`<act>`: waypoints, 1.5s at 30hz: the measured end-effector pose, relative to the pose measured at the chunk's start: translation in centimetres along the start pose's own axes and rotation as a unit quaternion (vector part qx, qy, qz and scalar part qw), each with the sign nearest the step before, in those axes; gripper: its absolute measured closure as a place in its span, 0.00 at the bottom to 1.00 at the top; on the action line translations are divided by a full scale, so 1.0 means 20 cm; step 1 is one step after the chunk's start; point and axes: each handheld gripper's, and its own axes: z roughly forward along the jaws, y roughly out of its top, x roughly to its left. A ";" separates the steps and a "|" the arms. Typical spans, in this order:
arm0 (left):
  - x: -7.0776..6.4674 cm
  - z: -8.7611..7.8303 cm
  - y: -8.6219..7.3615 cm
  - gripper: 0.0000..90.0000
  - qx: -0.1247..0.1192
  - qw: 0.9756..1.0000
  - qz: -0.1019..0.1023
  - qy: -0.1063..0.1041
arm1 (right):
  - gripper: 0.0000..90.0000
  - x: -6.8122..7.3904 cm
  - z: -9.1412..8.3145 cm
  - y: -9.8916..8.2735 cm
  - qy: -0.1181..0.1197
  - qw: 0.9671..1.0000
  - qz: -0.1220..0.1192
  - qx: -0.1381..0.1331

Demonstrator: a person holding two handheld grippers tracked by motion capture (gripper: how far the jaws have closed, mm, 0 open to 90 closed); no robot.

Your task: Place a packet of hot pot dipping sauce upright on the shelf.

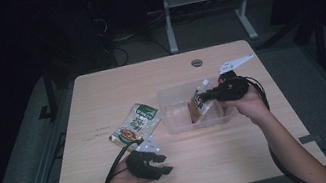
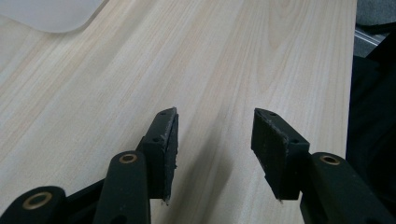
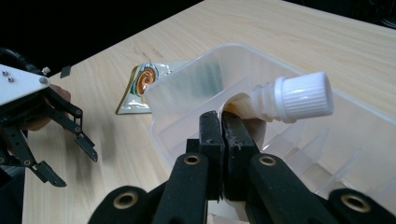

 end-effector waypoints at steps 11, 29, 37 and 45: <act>0.00 0.00 0.00 0.56 0.000 1.000 0.000 -0.001 | 0.86 0.02 -0.01 0.01 -0.001 1.000 0.002 -0.006; 0.03 -0.02 0.02 0.50 0.008 1.000 -0.002 -0.006 | 0.46 0.15 -0.13 -0.06 -0.025 1.000 -0.005 0.007; 0.06 -0.11 -0.03 0.44 0.004 1.000 -0.015 -0.001 | 0.43 0.25 -0.11 -0.15 -0.029 0.999 -0.027 0.037; 0.07 -0.12 -0.07 0.44 0.014 1.000 -0.023 0.005 | 0.42 0.32 -0.13 -0.25 -0.031 0.998 -0.034 0.049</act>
